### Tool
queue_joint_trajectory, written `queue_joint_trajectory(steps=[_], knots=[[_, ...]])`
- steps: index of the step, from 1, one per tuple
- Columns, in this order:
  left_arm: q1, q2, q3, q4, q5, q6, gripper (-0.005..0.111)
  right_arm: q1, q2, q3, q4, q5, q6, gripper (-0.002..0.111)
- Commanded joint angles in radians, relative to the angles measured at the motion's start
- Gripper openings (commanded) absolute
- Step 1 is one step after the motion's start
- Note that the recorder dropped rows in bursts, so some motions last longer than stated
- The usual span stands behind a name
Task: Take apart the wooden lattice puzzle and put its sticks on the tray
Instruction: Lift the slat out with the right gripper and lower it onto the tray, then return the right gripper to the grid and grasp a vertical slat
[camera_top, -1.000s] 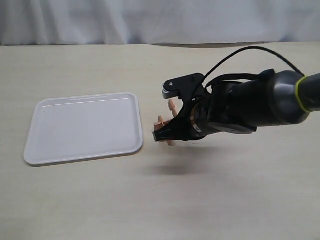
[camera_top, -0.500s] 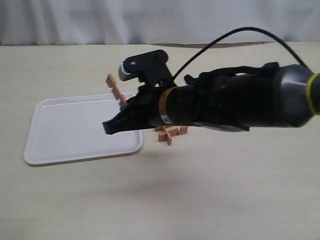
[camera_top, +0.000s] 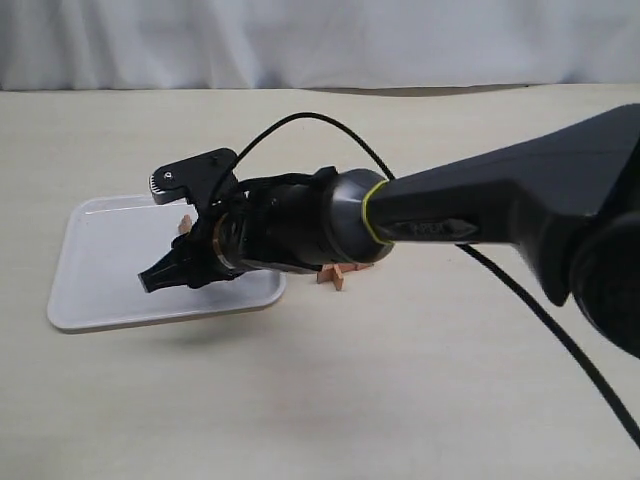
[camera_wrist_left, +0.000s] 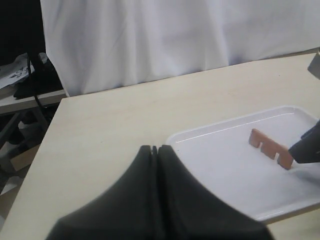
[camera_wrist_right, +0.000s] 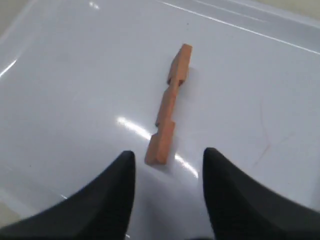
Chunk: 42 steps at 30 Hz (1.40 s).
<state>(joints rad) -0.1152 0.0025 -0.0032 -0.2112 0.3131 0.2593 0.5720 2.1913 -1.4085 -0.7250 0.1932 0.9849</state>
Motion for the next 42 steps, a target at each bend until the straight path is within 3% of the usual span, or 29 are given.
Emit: queue_joint_trajectory(steps=[1,5,10,17,22,27,34,42], knots=[[0.01,-0.002,0.003,-0.002,-0.009,0.005,0.0,0.035,-0.057,-0.011,0.014,0.047,-0.093,0.063],[0.01,-0.002,0.003,-0.002,-0.009,0.005,0.0,0.082,-0.19,-0.011,0.027,0.258,-0.264,0.063],[0.01,-0.002,0.003,-0.002,-0.009,0.005,0.0,0.029,-0.299,-0.005,0.305,0.542,-0.665,0.063],[0.01,-0.002,0.003,-0.002,-0.009,0.005,0.0,-0.094,-0.419,0.296,0.327,0.416,-0.645,0.063],[0.01,-0.002,0.003,-0.002,-0.009,0.005,0.0,-0.099,-0.42,0.472,0.249,0.141,-0.5,0.063],[0.01,-0.002,0.003,-0.002,-0.009,0.005,0.0,-0.099,-0.352,0.472,-0.079,0.141,-0.12,0.063],[0.01,-0.002,0.003,-0.002,-0.009,0.005,0.0,-0.142,-0.295,0.467,-0.204,0.149,0.082,0.062],[0.01,-0.002,0.003,-0.002,-0.009,0.005,0.0,-0.176,-0.26,0.467,-0.204,0.045,0.133,0.041]])
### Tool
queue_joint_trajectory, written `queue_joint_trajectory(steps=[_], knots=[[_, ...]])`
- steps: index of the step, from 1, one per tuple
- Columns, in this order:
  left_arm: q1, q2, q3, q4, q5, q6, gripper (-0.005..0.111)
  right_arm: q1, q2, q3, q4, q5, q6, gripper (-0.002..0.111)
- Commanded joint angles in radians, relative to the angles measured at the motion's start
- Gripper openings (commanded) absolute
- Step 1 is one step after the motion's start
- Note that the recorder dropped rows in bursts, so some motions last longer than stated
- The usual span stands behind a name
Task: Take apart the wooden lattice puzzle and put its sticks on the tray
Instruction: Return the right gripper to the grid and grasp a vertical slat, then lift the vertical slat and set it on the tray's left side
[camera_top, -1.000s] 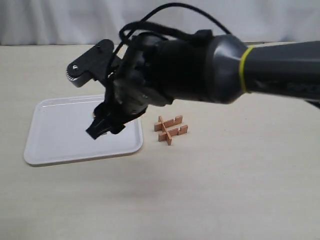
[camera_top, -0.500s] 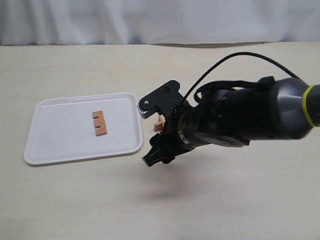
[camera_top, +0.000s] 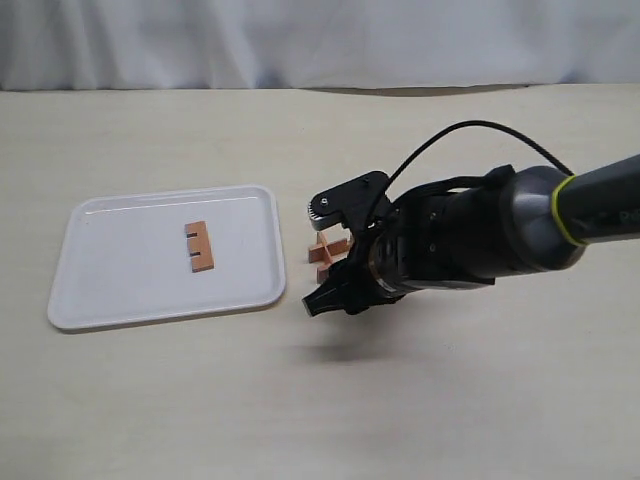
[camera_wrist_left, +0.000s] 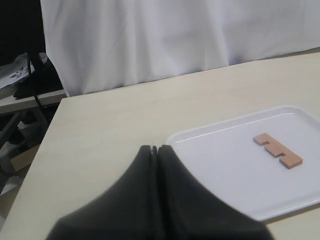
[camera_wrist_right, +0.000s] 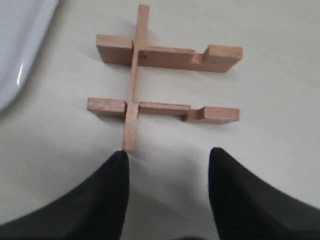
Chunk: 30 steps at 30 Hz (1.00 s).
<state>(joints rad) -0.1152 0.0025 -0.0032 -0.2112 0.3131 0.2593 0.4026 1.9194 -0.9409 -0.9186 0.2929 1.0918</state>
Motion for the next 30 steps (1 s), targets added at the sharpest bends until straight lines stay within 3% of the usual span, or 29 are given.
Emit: queue_joint_trajectory(steps=[1,11,14,17,20,30], knots=[[0.01,-0.002,0.003,-0.002,-0.009,0.005,0.0,-0.004,0.012,-0.001,-0.005,-0.061,0.027,0.041],[0.01,-0.002,0.003,-0.002,-0.009,0.005,0.0,-0.006,0.028,-0.003,0.014,-0.147,0.026,0.041],[0.01,-0.002,0.003,-0.002,-0.009,0.005,0.0,-0.006,0.054,-0.032,0.014,-0.087,0.026,0.04],[0.01,-0.002,0.003,-0.002,-0.009,0.005,0.0,-0.006,0.061,-0.047,0.014,-0.048,0.026,0.027],[0.01,-0.002,0.003,-0.002,-0.009,0.005,0.0,-0.006,0.061,-0.047,0.014,-0.053,0.02,0.004],[0.01,-0.002,0.003,-0.002,-0.009,0.005,0.0,-0.004,-0.023,-0.047,0.014,-0.053,0.015,0.005]])
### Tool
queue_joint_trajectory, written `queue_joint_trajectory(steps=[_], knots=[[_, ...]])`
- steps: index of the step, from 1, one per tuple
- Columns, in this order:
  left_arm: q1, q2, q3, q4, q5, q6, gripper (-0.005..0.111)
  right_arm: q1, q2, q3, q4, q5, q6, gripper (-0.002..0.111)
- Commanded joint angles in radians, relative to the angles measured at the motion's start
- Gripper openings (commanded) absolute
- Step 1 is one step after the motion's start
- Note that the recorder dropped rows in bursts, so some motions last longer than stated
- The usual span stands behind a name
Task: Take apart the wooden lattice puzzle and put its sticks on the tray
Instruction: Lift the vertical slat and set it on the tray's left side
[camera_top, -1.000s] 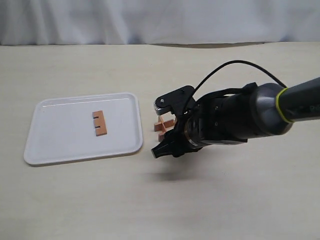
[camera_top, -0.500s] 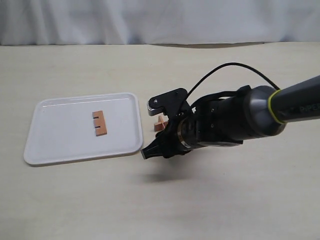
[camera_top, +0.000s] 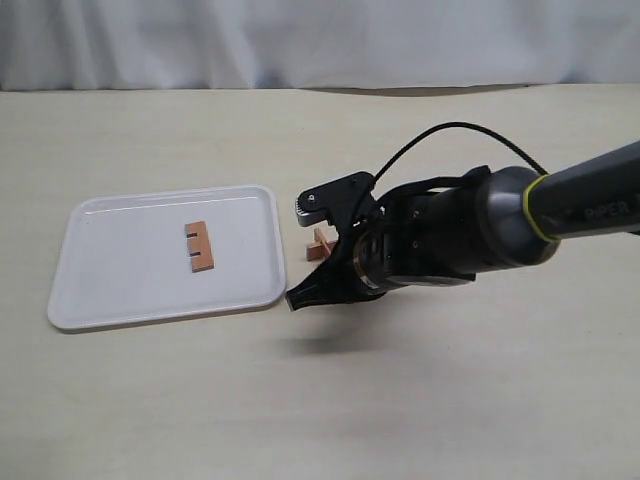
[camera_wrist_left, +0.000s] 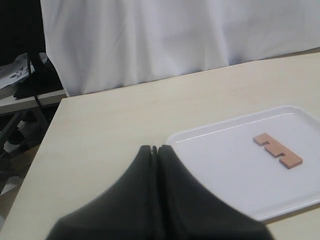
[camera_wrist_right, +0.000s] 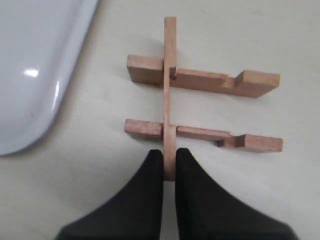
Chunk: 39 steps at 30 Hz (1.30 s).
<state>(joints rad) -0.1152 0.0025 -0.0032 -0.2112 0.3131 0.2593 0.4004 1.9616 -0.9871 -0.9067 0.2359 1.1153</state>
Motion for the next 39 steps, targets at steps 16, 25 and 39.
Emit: queue_joint_trajectory(steps=[16,25,39], knots=[[0.01,-0.002,0.003,-0.002,-0.009,0.005,0.0,0.086,-0.154,-0.068,0.002,-0.487,0.046,0.005],[0.01,-0.002,0.003,-0.002,-0.009,0.005,0.0,0.137,0.157,-0.319,0.002,-0.478,0.224,0.005],[0.01,-0.002,0.003,-0.002,-0.009,0.005,0.0,0.137,0.296,-0.453,-0.001,-0.481,0.369,0.056]])
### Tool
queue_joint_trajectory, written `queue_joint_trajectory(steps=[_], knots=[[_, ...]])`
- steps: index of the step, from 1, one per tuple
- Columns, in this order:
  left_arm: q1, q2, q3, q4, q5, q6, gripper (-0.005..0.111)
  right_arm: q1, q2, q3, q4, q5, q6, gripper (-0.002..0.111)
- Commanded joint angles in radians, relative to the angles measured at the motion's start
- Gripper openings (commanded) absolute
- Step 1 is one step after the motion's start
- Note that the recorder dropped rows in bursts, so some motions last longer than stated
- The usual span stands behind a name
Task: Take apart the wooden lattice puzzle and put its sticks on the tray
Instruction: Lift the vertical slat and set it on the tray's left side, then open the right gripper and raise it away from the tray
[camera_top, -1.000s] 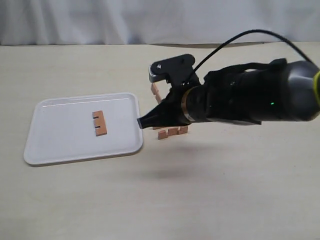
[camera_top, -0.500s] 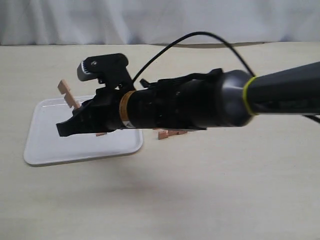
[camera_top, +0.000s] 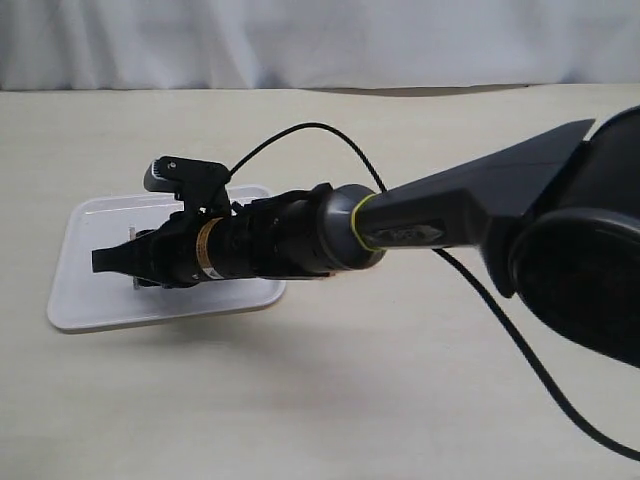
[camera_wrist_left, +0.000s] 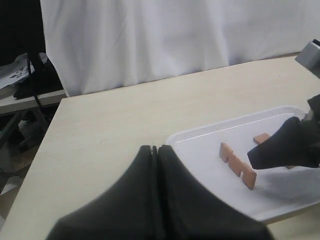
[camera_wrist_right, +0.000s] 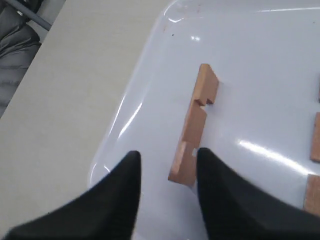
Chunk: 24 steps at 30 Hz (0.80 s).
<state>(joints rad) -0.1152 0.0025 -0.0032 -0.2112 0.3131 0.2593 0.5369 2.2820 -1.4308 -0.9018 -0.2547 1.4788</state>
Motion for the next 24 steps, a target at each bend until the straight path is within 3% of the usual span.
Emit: queue_joint_trajectory(steps=[1,3,6,12,21,24], knots=[[0.01,-0.002,0.003,-0.002,-0.009,0.005,0.0,0.001,-0.039,-0.009,-0.022,0.012,0.006,0.063],[0.01,-0.002,0.003,-0.002,-0.009,0.005,0.0,0.001,-0.074,-0.009,-0.071,0.012,0.006,0.072],[0.01,-0.002,0.003,-0.002,-0.009,0.005,0.0,0.001,-0.158,-0.004,-0.236,0.03,0.064,0.072],[0.01,-0.002,0.003,-0.002,-0.009,0.005,0.0,-0.009,-0.356,0.088,-0.827,0.12,0.297,0.072],[0.01,-0.002,0.003,-0.002,-0.009,0.005,0.0,-0.22,-0.58,0.33,-0.843,0.131,0.163,0.072],[0.01,-0.002,0.003,-0.002,-0.009,0.005,0.0,-0.297,-0.596,0.409,-0.843,0.255,0.061,0.072]])
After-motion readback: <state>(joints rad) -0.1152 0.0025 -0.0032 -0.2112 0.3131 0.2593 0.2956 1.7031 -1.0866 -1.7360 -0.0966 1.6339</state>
